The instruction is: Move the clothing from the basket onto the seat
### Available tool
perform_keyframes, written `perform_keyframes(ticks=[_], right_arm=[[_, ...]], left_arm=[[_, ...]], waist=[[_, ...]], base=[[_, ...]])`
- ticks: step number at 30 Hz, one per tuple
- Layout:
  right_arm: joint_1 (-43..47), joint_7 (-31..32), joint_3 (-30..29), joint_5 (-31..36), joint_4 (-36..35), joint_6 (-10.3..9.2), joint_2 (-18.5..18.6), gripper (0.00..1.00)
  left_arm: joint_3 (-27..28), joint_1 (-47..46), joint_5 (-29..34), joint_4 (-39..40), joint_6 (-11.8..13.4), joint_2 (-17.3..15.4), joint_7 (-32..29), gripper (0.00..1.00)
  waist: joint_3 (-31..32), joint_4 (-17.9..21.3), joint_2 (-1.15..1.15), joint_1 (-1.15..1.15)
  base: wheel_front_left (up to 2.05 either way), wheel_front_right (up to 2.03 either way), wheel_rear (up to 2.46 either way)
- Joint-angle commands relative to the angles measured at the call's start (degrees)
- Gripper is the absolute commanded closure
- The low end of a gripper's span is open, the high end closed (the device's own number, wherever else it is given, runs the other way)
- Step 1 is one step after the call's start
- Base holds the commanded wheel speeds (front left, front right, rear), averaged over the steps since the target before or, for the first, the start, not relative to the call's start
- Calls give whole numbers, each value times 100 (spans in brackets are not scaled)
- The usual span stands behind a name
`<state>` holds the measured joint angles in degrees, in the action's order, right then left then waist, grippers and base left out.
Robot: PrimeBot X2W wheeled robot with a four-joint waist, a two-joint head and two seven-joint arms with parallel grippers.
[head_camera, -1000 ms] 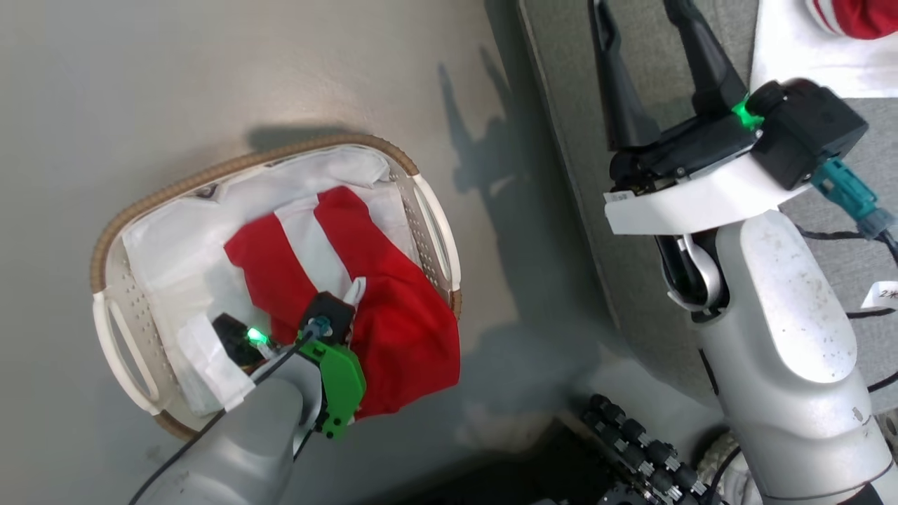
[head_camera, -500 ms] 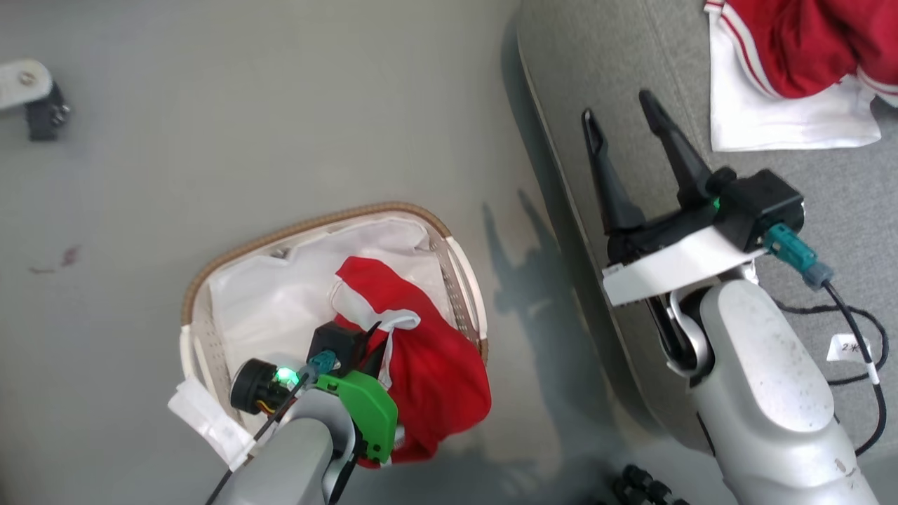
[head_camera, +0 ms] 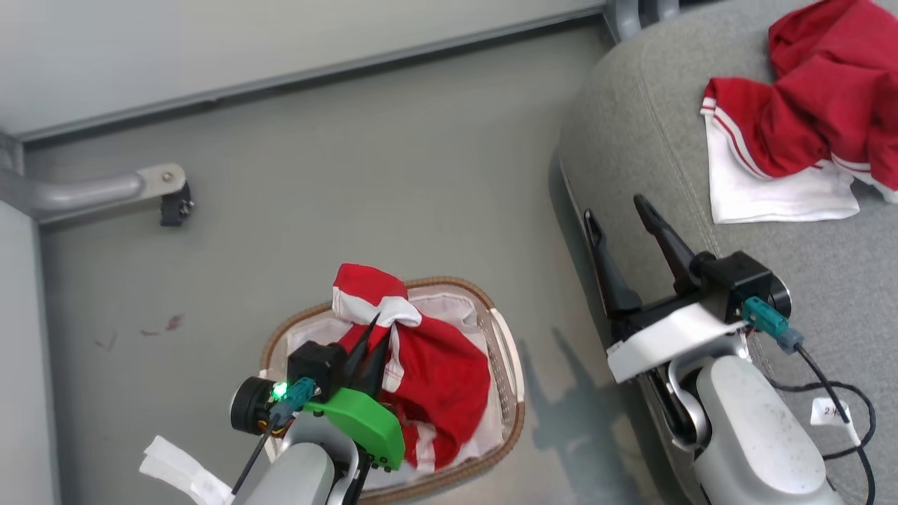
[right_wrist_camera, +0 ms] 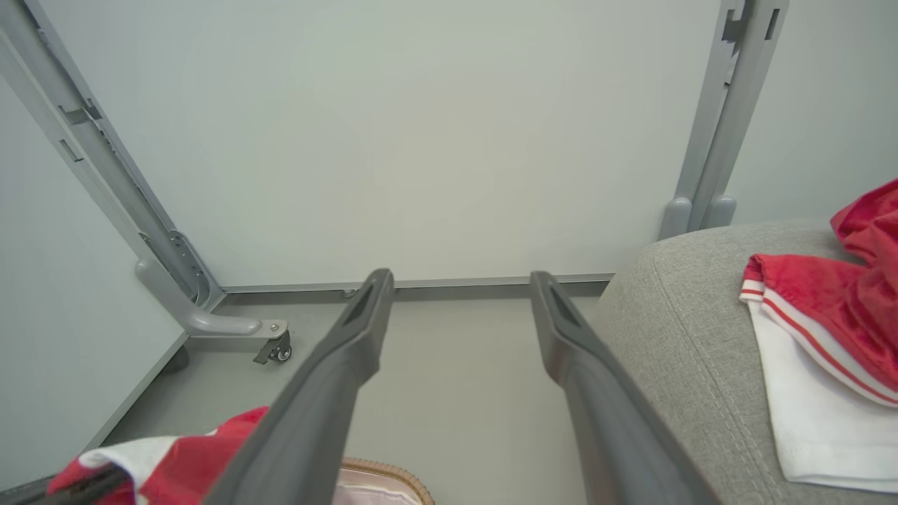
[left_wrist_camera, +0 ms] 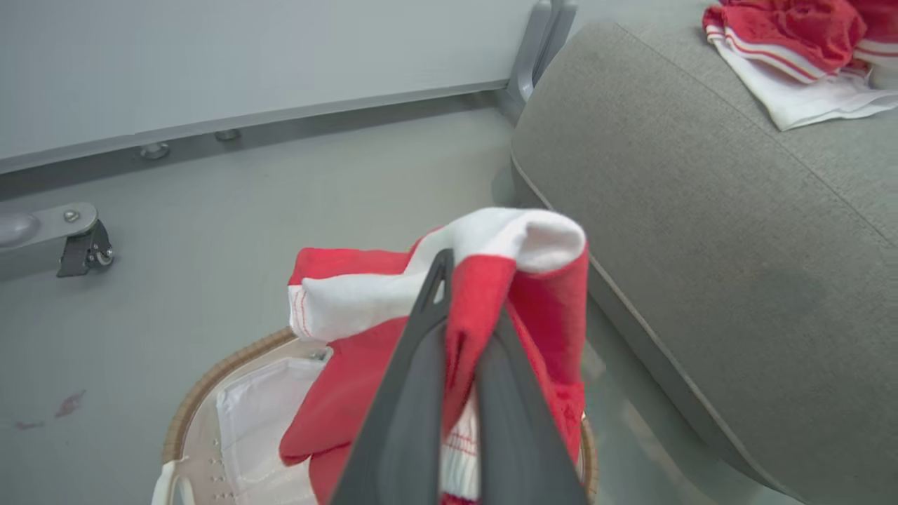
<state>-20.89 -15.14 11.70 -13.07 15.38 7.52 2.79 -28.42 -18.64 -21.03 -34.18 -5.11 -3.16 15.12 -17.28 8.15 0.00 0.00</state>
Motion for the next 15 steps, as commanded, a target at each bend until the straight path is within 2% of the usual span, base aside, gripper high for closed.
perform_keyframes(ticks=[1,9,15], right_arm=[[141,-1,-19,27,31,-7,27,0],[596,-1,-36,73,153,-7,27,0],[887,-1,-15,92,274,-6,26,0]], left_arm=[[89,136,54,146,-41,-5,4,100],[507,303,157,1133,-139,19,4,100],[575,93,16,1632,-53,20,4,100]], waist=[[531,-298,0,0],[1015,-360,0,0],[1302,-388,0,0]], base=[[0,0,0],[0,0,0],[0,0,0]])
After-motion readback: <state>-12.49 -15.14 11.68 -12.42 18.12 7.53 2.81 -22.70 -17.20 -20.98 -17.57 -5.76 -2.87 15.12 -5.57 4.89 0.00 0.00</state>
